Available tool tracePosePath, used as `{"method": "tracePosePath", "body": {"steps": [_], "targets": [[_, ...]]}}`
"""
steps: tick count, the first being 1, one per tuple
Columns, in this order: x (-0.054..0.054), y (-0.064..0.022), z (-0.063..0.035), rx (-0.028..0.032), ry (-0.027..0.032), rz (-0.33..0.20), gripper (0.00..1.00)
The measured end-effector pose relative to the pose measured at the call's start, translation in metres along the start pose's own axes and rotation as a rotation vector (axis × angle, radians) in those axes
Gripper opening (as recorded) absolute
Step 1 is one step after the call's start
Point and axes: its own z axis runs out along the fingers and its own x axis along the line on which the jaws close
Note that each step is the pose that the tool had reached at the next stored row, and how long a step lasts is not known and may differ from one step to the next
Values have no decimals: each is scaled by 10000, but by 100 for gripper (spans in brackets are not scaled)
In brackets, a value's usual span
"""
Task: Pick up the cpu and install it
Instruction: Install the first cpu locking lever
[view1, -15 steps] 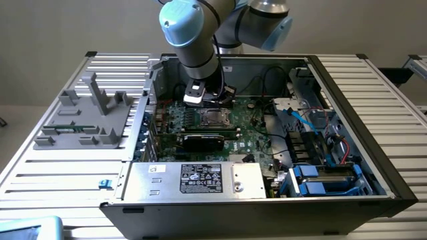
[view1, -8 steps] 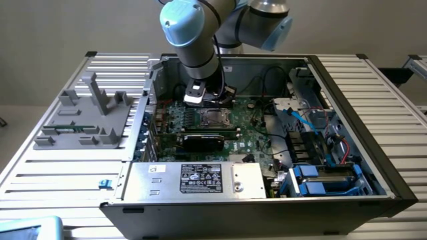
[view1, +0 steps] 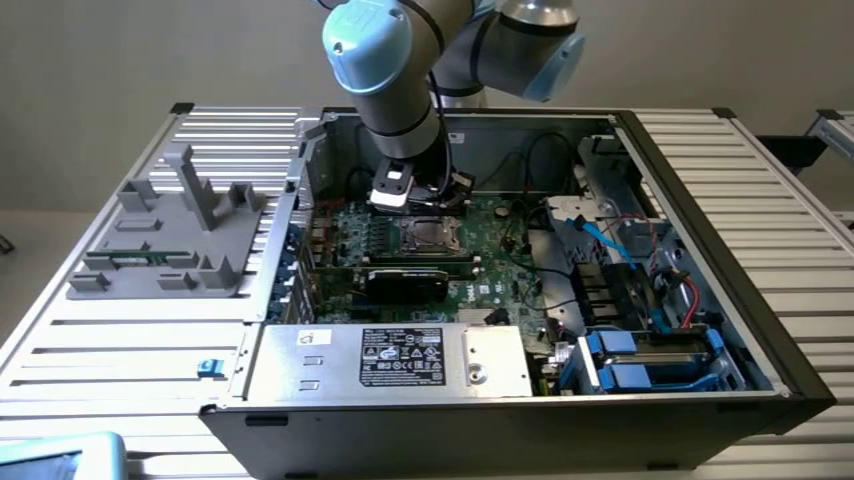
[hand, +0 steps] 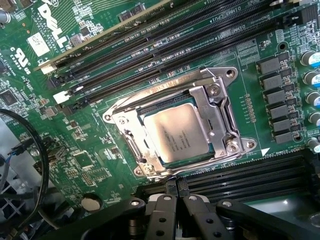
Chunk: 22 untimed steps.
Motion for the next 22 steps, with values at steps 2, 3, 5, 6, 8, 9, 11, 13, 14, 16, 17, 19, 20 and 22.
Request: {"method": "tracePosePath", "body": {"steps": [2, 3, 5, 6, 8, 9, 11, 13, 14, 16, 17, 19, 20, 22], "targets": [[0, 1, -1, -1, -1, 1, 11], [0, 1, 0, 0, -1, 1, 11], [0, 1, 0, 0, -1, 1, 11], [0, 2, 0, 0, -1, 1, 11], [0, 2, -1, -1, -1, 0, 11], [0, 2, -1, 0, -2, -1, 11], [-4, 3, -2, 2, -1, 1, 11], [-6, 4, -5, 3, -6, 1, 11], [-7, 4, -5, 4, -7, 2, 11], [-10, 5, -6, 5, -10, 5, 11], [-10, 5, -6, 5, -13, 5, 11], [-12, 5, -7, 4, -17, 7, 11], [-13, 5, -7, 4, -19, 8, 11], [-15, 6, -8, 2, -24, 11, 11]]}}
